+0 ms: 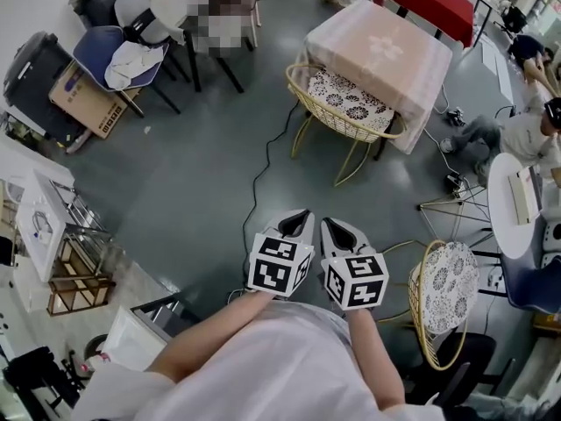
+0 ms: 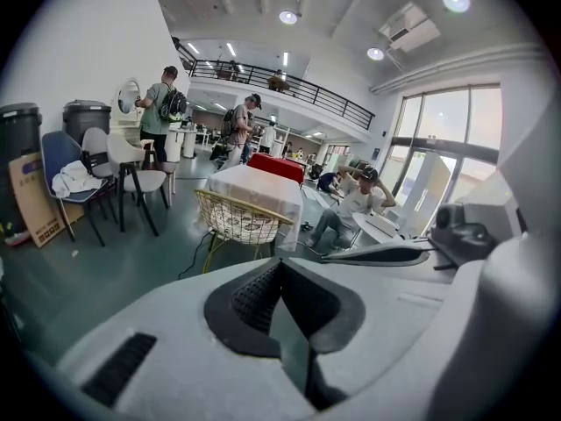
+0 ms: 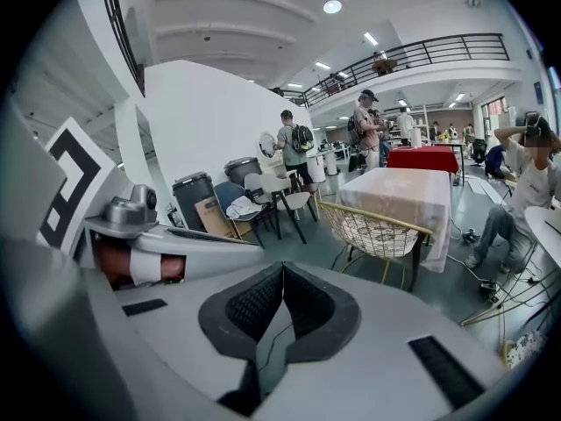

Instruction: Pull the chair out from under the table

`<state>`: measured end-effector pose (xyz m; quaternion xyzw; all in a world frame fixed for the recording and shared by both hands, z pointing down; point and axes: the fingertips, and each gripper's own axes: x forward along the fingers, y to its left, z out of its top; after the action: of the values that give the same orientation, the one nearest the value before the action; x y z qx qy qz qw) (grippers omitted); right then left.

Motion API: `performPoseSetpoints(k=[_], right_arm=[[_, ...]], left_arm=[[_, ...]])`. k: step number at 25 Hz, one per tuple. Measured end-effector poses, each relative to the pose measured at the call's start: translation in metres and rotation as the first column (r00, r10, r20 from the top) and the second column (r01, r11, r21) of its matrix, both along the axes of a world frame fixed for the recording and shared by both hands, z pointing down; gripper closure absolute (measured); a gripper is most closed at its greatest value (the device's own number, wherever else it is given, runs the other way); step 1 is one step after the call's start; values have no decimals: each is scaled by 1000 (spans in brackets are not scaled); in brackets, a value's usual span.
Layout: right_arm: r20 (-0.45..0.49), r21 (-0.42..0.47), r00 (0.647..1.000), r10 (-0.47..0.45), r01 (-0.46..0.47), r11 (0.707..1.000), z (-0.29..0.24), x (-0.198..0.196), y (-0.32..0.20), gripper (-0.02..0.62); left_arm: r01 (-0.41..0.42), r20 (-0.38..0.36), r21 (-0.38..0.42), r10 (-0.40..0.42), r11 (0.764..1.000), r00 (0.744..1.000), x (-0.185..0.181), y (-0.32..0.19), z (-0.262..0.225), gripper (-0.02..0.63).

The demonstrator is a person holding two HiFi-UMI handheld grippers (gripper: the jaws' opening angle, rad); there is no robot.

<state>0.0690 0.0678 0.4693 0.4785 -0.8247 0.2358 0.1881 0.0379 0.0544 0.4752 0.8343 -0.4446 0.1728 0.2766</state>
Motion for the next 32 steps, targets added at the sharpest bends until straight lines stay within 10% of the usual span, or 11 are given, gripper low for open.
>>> performPoseSetpoints(k=[32], right_arm=[[-37,6,996,82,-81,997,16,-3,-125,592]], left_arm=[[-87,15,-15,88,996,996,-8,-129,15,601]])
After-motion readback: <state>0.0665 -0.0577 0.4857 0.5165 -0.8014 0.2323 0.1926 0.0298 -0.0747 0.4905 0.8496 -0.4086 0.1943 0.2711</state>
